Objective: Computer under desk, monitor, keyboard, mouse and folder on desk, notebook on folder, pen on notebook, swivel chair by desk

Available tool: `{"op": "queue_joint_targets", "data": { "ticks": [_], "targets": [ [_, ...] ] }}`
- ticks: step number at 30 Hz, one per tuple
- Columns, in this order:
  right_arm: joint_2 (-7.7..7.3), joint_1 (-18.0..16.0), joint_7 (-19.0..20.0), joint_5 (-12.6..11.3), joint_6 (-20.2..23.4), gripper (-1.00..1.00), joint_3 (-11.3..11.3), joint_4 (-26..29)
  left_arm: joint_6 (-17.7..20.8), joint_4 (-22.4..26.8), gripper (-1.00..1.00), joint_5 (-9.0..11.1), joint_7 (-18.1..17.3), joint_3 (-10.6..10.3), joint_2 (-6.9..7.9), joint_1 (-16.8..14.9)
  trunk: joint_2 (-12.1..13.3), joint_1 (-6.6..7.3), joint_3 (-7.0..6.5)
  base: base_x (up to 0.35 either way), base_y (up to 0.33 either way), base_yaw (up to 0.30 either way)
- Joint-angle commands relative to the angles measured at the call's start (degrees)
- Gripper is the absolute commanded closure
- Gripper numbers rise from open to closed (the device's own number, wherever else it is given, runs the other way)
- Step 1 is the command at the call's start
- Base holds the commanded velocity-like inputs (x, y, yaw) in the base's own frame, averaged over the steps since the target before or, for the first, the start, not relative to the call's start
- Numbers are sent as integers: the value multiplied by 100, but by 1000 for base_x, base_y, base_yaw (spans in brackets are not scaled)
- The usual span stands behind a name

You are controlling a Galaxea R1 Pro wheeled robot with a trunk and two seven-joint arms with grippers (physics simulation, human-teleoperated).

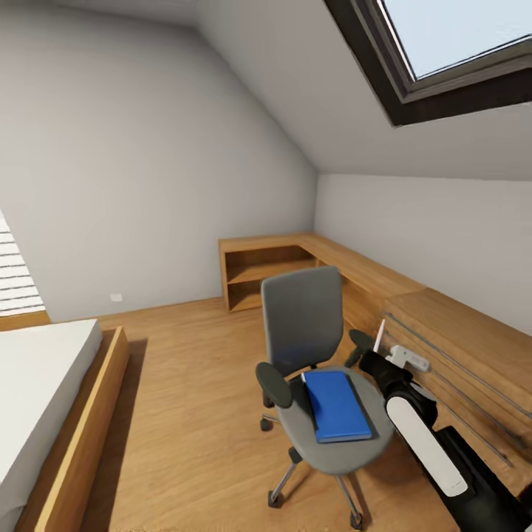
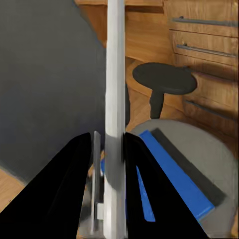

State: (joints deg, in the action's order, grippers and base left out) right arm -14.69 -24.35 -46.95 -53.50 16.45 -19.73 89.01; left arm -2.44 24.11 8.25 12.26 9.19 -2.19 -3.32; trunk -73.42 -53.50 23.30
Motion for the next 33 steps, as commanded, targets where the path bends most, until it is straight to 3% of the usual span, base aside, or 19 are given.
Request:
{"op": "queue_joint_targets", "data": {
  "ticks": [1, 5, 9, 12, 15, 18, 28, 33],
  "targets": [
    [-5, -8, -41, -108, 28, 100, 42, 3, -63, -66, -100, 58, 6, -7, 2, -2, 37, 26, -9, -335, 0, -288],
    [-14, -8, -46, -682, 59, 100, 412, -57, -208, -191, -100, 54, 5, -78, 7, -2, 197, 114, -68, -298, 0, -281],
    [-45, -8, -67, -851, 67, 100, 521, -124, -575, -483, -100, -30, 4, -337, 8, -2, 358, 202, -126, -106, 0, -278],
    [-65, -8, -321, -889, 64, 100, 607, -136, -1019, -750, -100, -183, 4, -556, 3, 0, 478, 268, -169, -19, 0, -222],
    [-61, -8, -594, -890, 64, 100, 632, -130, -1116, -808, -100, -213, 4, -592, 7, -2, 598, 333, -220, -4, 0, -57],
    [-62, -8, -640, -890, 62, 100, 636, -128, -1128, -815, -100, -216, 4, -594, 8, -2, 719, 399, -273, -1, 0, -13],
    [-99, -8, -675, -873, 70, 100, 652, -139, -1136, -820, -100, -219, 4, -594, 8, -2, 719, 399, -272, 0, 0, -115],
    [-253, -8, -671, -878, 85, 100, 654, -158, -1136, -826, -100, -219, 4, -594, 8, -2, 719, 399, -272, 0, 0, -262]
  ]
}}
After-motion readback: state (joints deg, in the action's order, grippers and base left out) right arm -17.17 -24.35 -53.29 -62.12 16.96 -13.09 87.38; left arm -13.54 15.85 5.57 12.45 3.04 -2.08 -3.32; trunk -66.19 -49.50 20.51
